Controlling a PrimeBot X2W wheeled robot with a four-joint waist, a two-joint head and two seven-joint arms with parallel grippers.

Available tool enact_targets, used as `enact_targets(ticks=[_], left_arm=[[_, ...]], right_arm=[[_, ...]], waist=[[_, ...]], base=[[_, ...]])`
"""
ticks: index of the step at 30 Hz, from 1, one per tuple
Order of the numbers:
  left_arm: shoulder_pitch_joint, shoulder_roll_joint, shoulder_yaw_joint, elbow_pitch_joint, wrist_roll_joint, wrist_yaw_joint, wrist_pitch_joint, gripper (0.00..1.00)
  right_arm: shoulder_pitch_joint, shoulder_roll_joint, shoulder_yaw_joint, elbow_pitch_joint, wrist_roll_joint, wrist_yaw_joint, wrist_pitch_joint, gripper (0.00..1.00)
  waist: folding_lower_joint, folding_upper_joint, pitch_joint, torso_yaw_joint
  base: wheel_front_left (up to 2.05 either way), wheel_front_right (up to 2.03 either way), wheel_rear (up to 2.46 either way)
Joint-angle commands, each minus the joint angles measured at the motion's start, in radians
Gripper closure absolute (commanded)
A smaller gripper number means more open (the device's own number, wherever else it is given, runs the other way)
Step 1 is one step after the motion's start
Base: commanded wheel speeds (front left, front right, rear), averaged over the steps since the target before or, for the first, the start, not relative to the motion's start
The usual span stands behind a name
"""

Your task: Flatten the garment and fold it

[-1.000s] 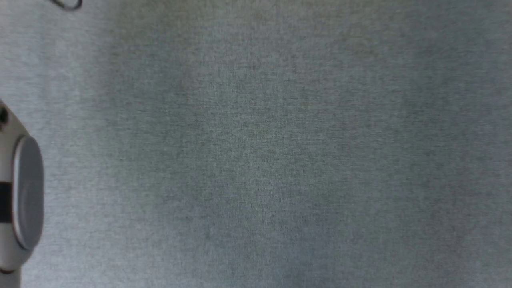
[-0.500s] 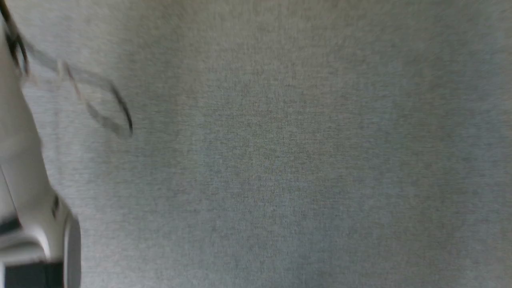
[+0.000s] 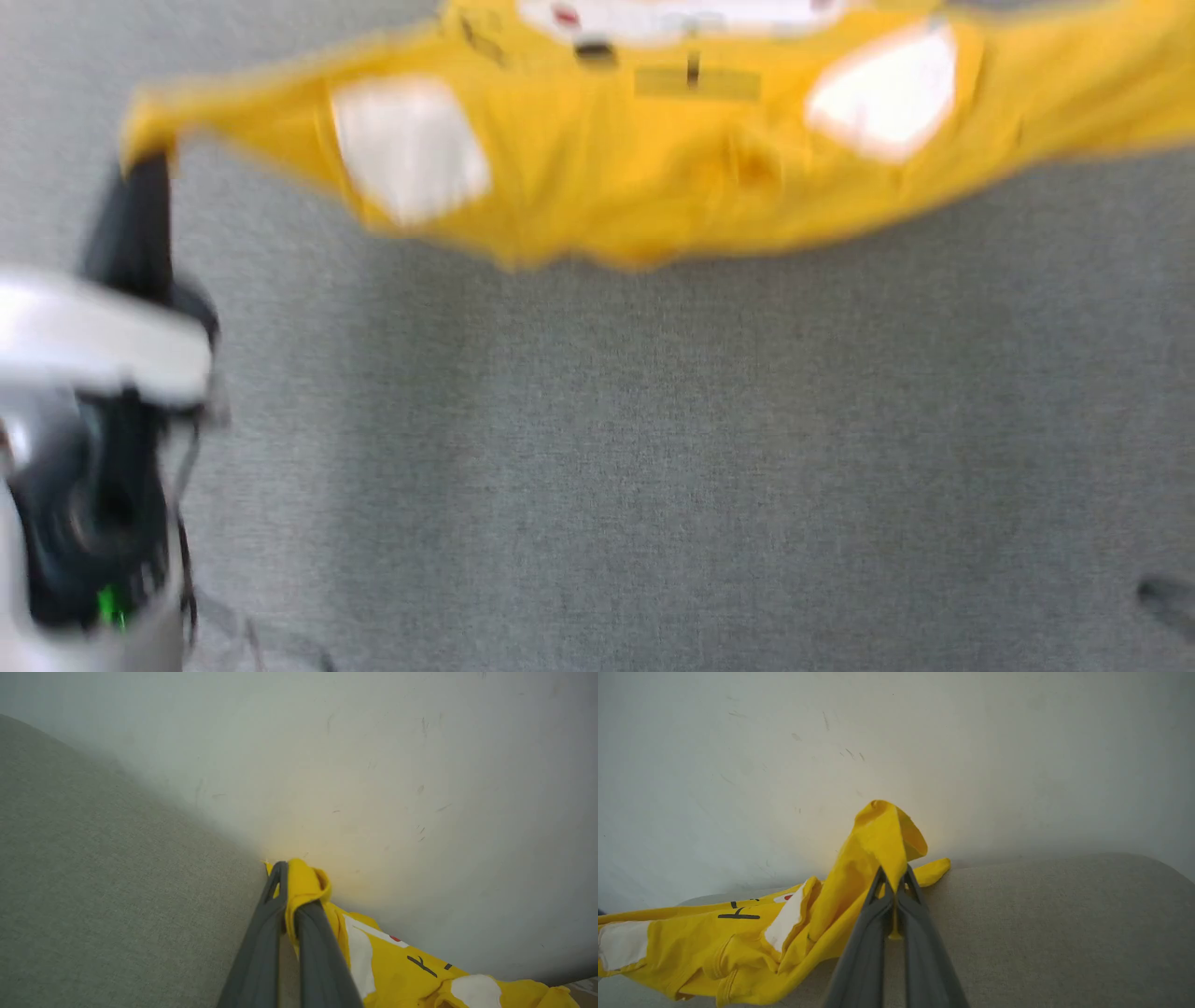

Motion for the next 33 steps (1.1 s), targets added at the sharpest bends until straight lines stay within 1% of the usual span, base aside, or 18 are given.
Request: enact_targets(ticks=[1,4,6,10,14,21,28,33], left_arm=[[0.066,-0.003,0.013,-0.017,0.004,-0.005,-0.017,1.00],[0.227,0.004,0.015,-0.040,0.024,-0.027,-0.036,1.00],[0.320,-0.007,0.018,-0.056,0.015,-0.041,-0.045,1.00],[0.480,-0.020,0.022,-0.090,-0.005,-0.061,-0.047,1.00],[0.598,-0.041,0.033,-0.123,-0.029,-0.081,-0.064,1.00],[0.744,-0.059,0.041,-0.153,-0.060,-0.112,-0.072,1.00],[0.837,-0.077,0.033,-0.149,-0.076,-0.131,-0.078,1.00],[0.848,-0.088,0.018,-0.132,-0.071,-0.139,-0.090,1.00]], right_arm=[[0.047,0.019,-0.015,-0.017,0.006,-0.001,0.005,1.00],[0.163,0.067,-0.046,-0.048,0.014,-0.001,0.022,1.00],[0.230,0.087,-0.073,-0.062,0.022,-0.001,0.035,1.00],[0.348,0.112,-0.117,-0.097,0.043,-0.001,0.078,1.00],[0.448,0.125,-0.152,-0.129,0.073,-0.001,0.098,1.00],[0.608,0.128,-0.161,-0.116,0.155,-0.001,0.087,1.00],[0.748,0.128,-0.165,-0.124,0.177,-0.001,0.107,1.00],[0.789,0.128,-0.165,-0.104,0.136,-0.001,0.105,1.00]], waist=[[0.0003,-0.0002,-0.094,0.011],[0.0003,-0.0002,-0.137,0.011],[0.0003,-0.0002,-0.164,0.014],[0.0003,-0.0002,-0.210,0.020],[0.0003,-0.0002,-0.241,0.026],[0.0003,-0.0002,-0.299,0.030],[0.0003,-0.0002,-0.321,0.028],[0.0003,-0.0002,-0.307,0.034]], base=[[0.00,0.00,0.00],[0.00,0.00,0.00],[0.00,0.00,0.00],[0.00,0.00,0.00],[0.00,0.00,0.00],[0.00,0.00,0.00],[0.00,0.00,0.00],[0.00,0.00,0.00]])
